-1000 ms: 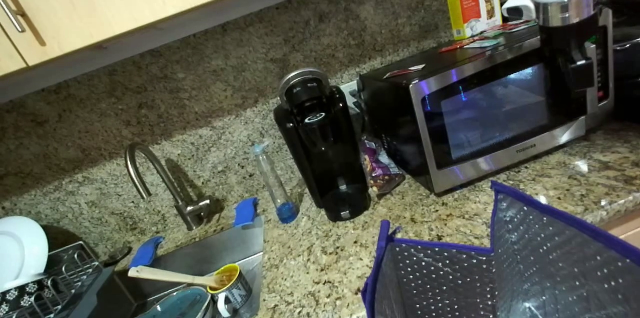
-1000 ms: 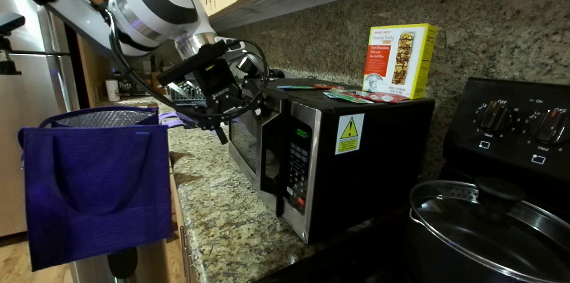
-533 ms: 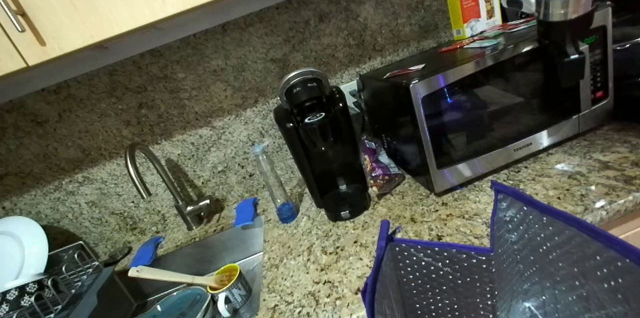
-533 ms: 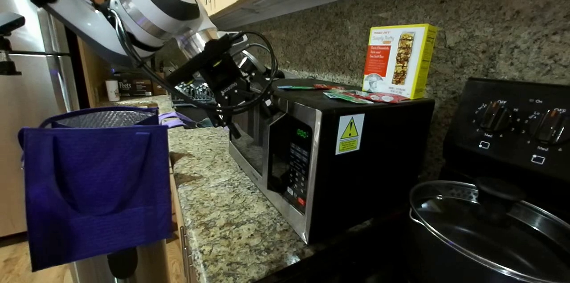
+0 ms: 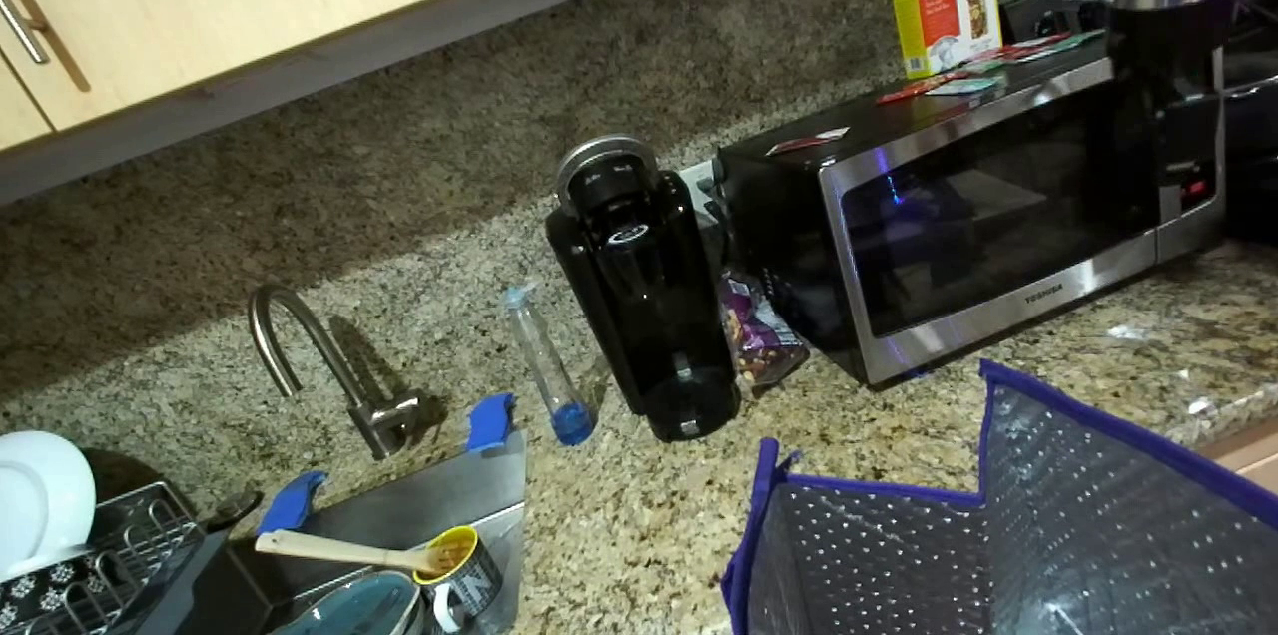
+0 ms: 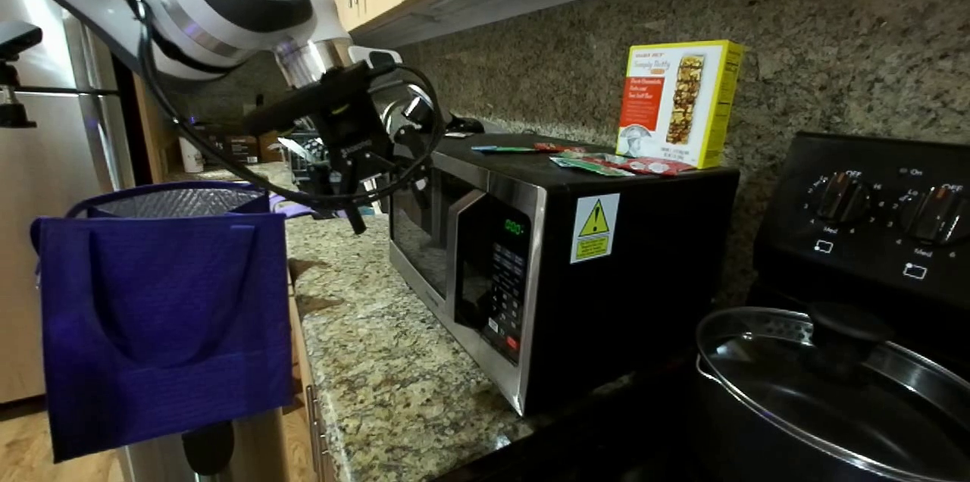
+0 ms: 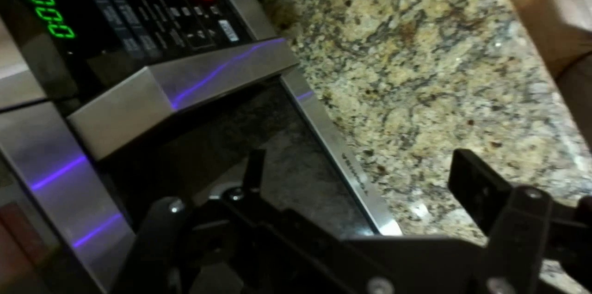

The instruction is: Pick up one sachet from the top of the microwave and put it in the blue bag then close the microwave door

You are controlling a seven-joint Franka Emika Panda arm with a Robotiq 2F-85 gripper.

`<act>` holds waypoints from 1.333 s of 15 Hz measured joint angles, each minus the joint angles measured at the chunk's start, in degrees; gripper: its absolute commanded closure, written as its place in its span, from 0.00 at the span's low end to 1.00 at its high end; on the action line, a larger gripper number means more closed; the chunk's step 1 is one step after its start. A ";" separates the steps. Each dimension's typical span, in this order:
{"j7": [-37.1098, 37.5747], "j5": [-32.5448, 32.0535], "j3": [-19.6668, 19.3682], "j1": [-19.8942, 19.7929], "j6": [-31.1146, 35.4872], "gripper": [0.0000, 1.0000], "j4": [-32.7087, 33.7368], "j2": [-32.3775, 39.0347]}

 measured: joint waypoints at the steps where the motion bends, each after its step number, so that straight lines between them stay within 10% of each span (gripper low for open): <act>1: -1.90 3.54 0.46 0.14 -1.83 0.00 -1.21 -2.21; 10: -1.97 19.04 2.24 3.68 -33.46 0.00 -2.55 -22.23; 20: 4.15 28.47 2.29 4.48 -34.80 0.00 -1.06 -20.09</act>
